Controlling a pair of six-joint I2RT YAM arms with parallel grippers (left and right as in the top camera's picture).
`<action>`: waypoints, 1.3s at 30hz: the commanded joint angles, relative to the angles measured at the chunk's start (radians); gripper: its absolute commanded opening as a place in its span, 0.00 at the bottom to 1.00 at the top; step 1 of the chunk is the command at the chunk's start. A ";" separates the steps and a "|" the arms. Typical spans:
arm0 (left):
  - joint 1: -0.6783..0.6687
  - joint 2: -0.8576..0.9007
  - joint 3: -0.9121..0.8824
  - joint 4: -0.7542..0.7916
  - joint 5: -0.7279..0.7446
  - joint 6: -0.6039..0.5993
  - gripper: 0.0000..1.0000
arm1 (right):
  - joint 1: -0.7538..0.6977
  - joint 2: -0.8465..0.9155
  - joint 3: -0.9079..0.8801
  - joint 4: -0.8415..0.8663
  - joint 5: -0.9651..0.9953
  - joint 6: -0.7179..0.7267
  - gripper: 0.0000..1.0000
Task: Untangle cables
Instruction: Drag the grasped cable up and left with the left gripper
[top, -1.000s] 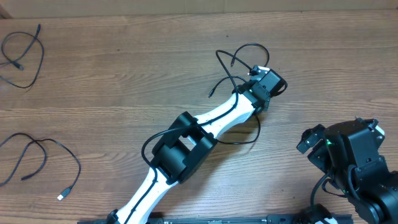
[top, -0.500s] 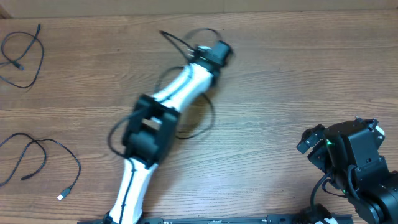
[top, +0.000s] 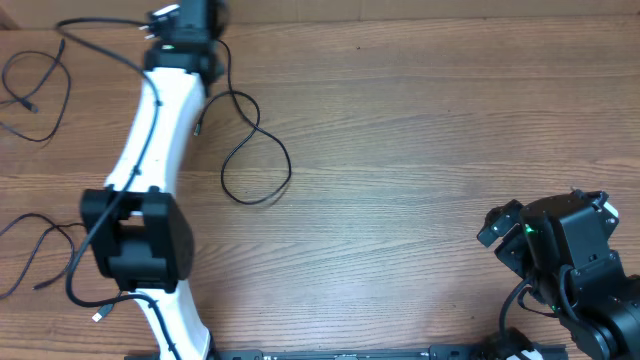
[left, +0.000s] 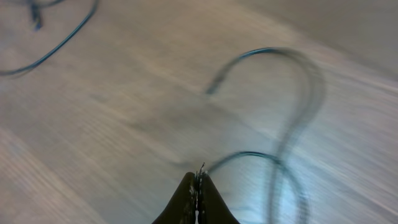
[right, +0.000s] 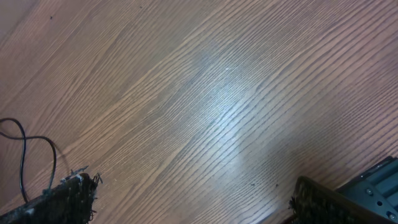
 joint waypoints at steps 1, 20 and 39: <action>0.040 0.002 0.002 -0.024 0.160 0.008 0.04 | -0.002 -0.003 0.016 0.004 0.011 0.007 1.00; -0.156 0.033 -0.060 -0.111 0.360 0.103 0.88 | -0.002 -0.003 0.016 0.005 0.011 0.007 1.00; -0.175 0.301 -0.064 -0.099 0.285 0.123 0.86 | -0.002 -0.003 0.016 0.005 0.011 0.007 1.00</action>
